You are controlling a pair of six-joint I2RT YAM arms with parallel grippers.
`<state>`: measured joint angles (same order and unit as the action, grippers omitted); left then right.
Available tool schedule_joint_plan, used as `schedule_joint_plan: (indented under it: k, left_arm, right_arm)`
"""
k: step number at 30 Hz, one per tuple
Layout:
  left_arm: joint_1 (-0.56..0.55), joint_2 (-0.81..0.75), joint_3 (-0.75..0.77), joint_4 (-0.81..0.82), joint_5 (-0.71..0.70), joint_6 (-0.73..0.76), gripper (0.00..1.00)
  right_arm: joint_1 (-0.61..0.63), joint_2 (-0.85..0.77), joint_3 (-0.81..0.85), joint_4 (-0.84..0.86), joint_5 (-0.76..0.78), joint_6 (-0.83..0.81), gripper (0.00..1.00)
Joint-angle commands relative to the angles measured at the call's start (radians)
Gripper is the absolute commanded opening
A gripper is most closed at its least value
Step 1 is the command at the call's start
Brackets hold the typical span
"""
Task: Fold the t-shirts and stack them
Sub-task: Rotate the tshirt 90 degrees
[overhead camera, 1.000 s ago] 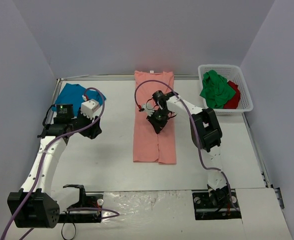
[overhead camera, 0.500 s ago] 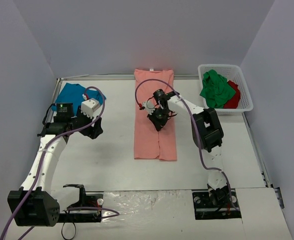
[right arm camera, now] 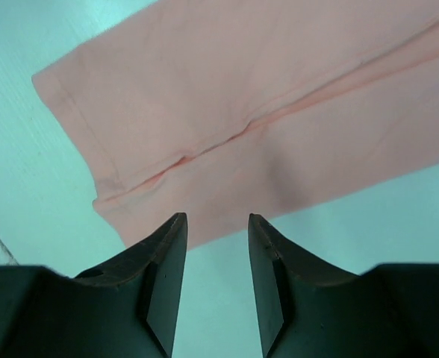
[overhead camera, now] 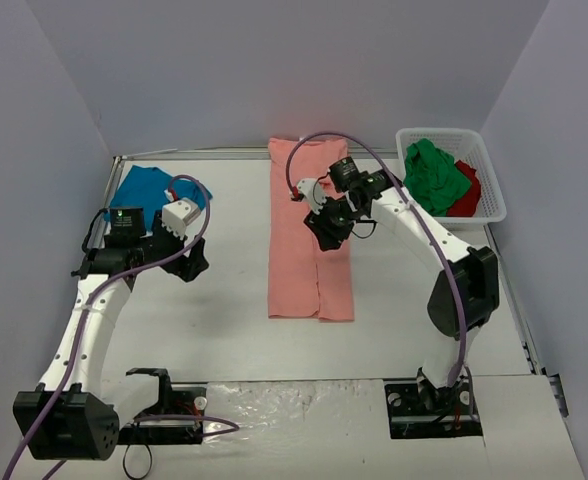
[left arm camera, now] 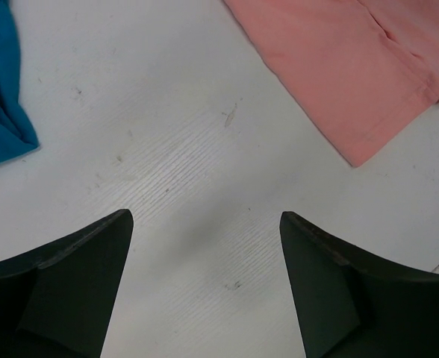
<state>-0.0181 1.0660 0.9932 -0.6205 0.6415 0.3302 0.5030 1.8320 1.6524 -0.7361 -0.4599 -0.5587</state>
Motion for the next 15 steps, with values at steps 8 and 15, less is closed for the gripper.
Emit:
schedule_joint_plan:
  k: [8,15]
  left_arm:
    - [0.007,-0.022,0.044,-0.007,0.191,-0.065,0.85]
    - [-0.086,0.009,0.054,-0.080,0.146,0.091,0.85]
  right_arm:
    - [-0.165,-0.209,-0.371,-0.005,0.010,0.020,0.52]
    - [-0.237,-0.292,-0.467,0.066,0.000,0.036,0.55]
